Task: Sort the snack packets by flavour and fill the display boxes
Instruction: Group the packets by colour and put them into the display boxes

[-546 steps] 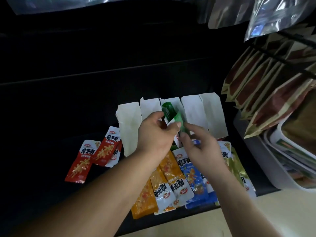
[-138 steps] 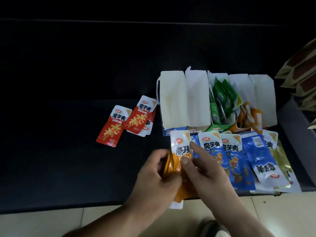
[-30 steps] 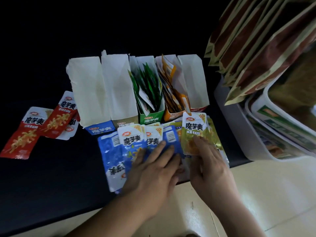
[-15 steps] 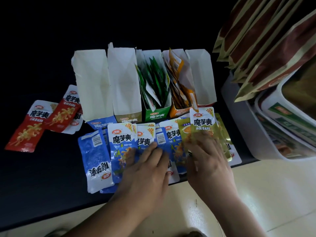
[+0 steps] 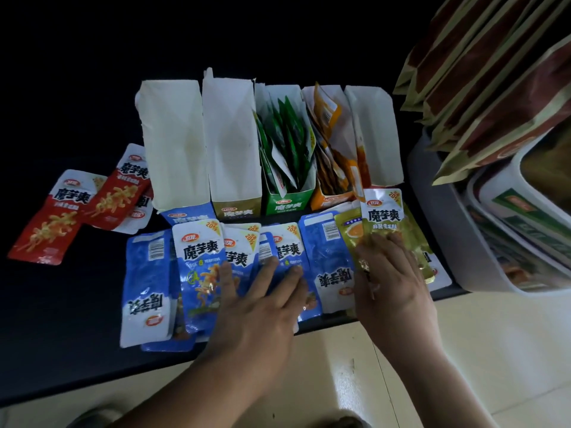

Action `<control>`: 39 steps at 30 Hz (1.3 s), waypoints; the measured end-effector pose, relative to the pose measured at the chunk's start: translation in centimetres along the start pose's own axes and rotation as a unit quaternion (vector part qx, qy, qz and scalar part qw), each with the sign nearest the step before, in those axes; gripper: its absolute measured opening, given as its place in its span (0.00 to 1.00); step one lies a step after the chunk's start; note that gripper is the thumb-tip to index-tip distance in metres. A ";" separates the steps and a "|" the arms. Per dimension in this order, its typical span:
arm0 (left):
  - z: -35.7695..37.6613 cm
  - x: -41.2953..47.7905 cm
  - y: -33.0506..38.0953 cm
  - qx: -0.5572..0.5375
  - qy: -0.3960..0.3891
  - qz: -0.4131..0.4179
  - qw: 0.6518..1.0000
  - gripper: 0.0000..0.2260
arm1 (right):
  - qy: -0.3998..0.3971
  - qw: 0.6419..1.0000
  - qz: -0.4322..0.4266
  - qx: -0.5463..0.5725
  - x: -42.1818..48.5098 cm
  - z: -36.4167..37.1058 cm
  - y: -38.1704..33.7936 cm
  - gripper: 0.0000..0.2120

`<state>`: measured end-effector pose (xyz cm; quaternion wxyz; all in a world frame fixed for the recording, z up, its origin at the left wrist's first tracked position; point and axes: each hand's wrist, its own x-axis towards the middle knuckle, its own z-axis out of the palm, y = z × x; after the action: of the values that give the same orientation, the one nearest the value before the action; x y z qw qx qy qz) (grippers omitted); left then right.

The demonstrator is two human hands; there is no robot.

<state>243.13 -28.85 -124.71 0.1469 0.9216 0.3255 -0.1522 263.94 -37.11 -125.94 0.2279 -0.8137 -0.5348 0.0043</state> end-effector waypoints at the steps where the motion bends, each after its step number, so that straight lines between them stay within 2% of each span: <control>1: 0.5 -0.1 -0.1 -0.001 0.021 0.004 1.000 0.33 | 0.003 1.000 0.004 0.013 0.0 0.0 0.1 0.20; 5: -0.4 0.7 1.4 -0.034 0.064 0.027 0.997 0.28 | 0.008 0.999 0.012 0.044 0.0 0.2 0.2 0.22; 8: -2.1 2.3 3.1 -0.067 0.063 0.071 0.993 0.26 | 0.009 0.999 0.004 0.039 -0.1 0.6 0.4 0.23; 13: -1.6 2.1 2.0 -0.032 0.051 0.060 0.996 0.28 | 0.007 1.000 -0.007 0.000 -0.6 0.9 0.0 0.20; 18: 0.4 0.8 0.4 -0.002 0.053 0.038 0.998 0.26 | -0.026 1.000 0.006 -0.012 -0.5 0.4 -0.1 0.27; 20: -0.5 1.2 1.1 -0.024 0.032 0.027 0.999 0.28 | -0.038 0.999 0.015 -0.016 -0.3 0.1 -0.2 0.27; 24: -2.2 2.8 2.7 -0.102 0.037 0.096 0.990 0.25 | -0.045 0.999 0.019 -0.011 0.0 -0.1 -0.2 0.25; 26: -2.5 3.1 2.9 -0.093 0.023 0.098 0.991 0.25 | -0.047 0.999 0.013 -0.021 -0.1 -0.1 -0.2 0.25; 29: -1.6 2.6 2.4 -0.078 0.054 0.084 0.992 0.25 | -0.052 0.998 0.003 -0.025 -0.3 0.1 -0.2 0.23; 34: 0.7 1.2 0.8 0.008 0.051 0.049 0.997 0.28 | -0.049 0.998 0.007 -0.027 -0.4 0.2 -0.2 0.25; 39: -0.5 1.5 1.9 -0.045 0.038 0.083 0.995 0.29 | -0.047 0.999 0.000 -0.025 -0.4 0.1 -0.2 0.25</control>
<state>245.50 -29.23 -124.51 0.1876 0.9431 0.2595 -0.0893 263.54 -37.38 -126.05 0.1820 -0.8179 -0.5450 0.0285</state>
